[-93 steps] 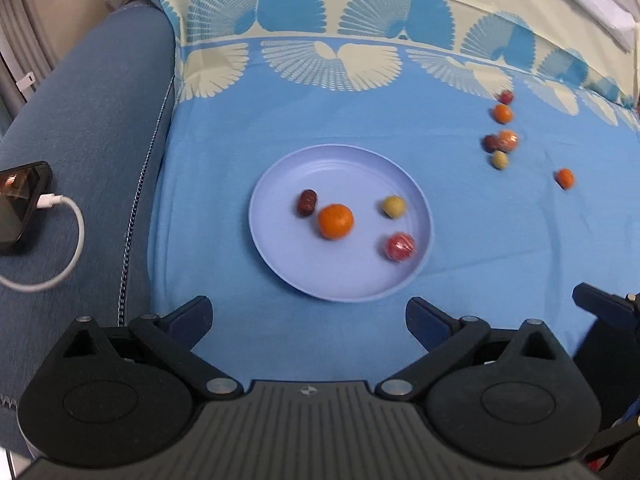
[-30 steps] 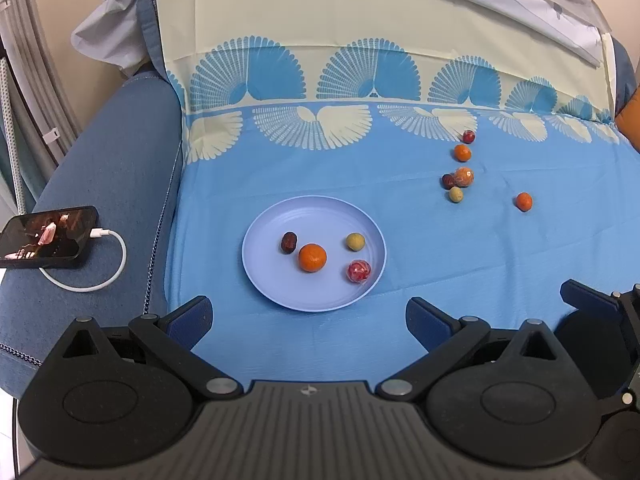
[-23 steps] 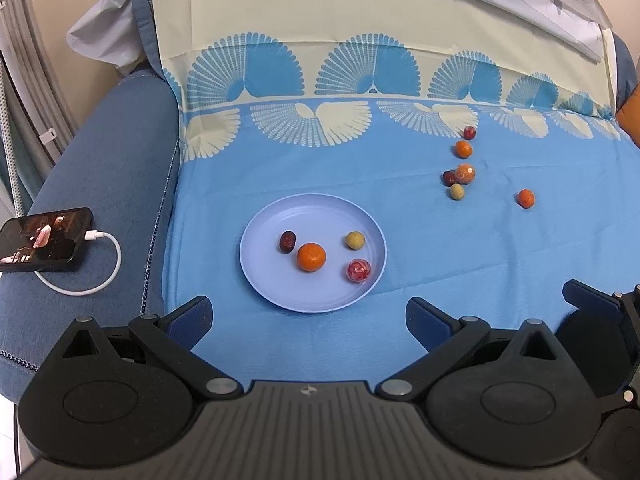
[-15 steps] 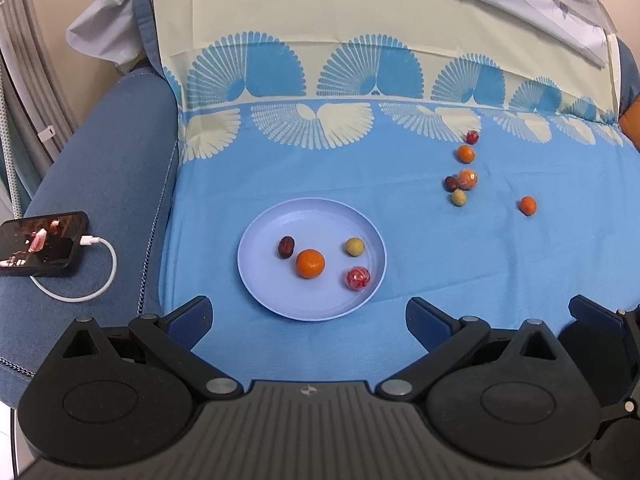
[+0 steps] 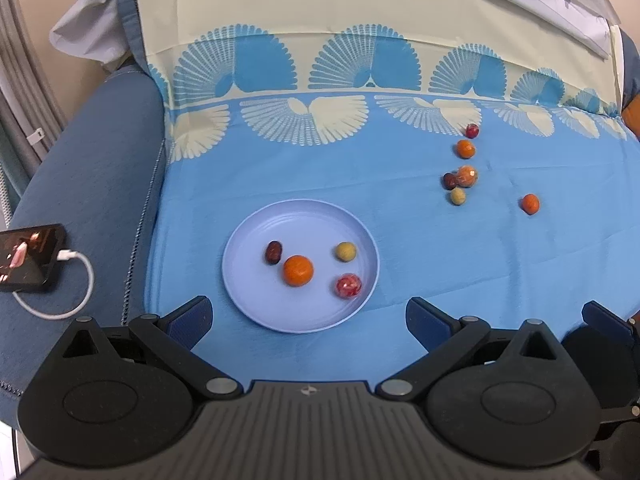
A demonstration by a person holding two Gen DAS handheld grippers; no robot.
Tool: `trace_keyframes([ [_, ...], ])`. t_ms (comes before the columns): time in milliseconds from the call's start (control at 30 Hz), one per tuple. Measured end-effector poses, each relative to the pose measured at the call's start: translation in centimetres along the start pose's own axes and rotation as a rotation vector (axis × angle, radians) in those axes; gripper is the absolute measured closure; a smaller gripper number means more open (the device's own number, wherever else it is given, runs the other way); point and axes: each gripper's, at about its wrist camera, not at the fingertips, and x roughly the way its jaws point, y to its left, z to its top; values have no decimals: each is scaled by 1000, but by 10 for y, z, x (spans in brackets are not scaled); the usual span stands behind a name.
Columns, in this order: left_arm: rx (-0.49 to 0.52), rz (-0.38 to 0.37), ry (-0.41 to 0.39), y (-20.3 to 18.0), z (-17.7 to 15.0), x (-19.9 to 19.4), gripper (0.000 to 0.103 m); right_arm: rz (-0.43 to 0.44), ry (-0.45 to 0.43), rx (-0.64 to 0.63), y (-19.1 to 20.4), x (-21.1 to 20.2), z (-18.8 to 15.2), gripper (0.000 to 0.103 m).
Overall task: Organize fruits
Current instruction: 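Grasp a netted mandarin with the left tool while the right tool grasps a mandarin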
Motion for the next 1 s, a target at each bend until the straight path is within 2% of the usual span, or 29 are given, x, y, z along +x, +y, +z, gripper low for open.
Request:
trace_keyframes([
  [200,23,-11,15,-19,13,16,0,-47,10,49,-20,13,0,1],
  [467,48,-28,5,-50,40,45,0,-168,-1,80,-62,37,3,1],
  [567,82,-37,-2,-67,54,62,0,-224,23,114,-86,56,5,1],
  [700,167,-8,-14,-95,75,98,0,-284,59,155,-119,90,8,1],
  [1000,216,-137,14,-150,130,180,0,-412,41,158,-191,175,23,1],
])
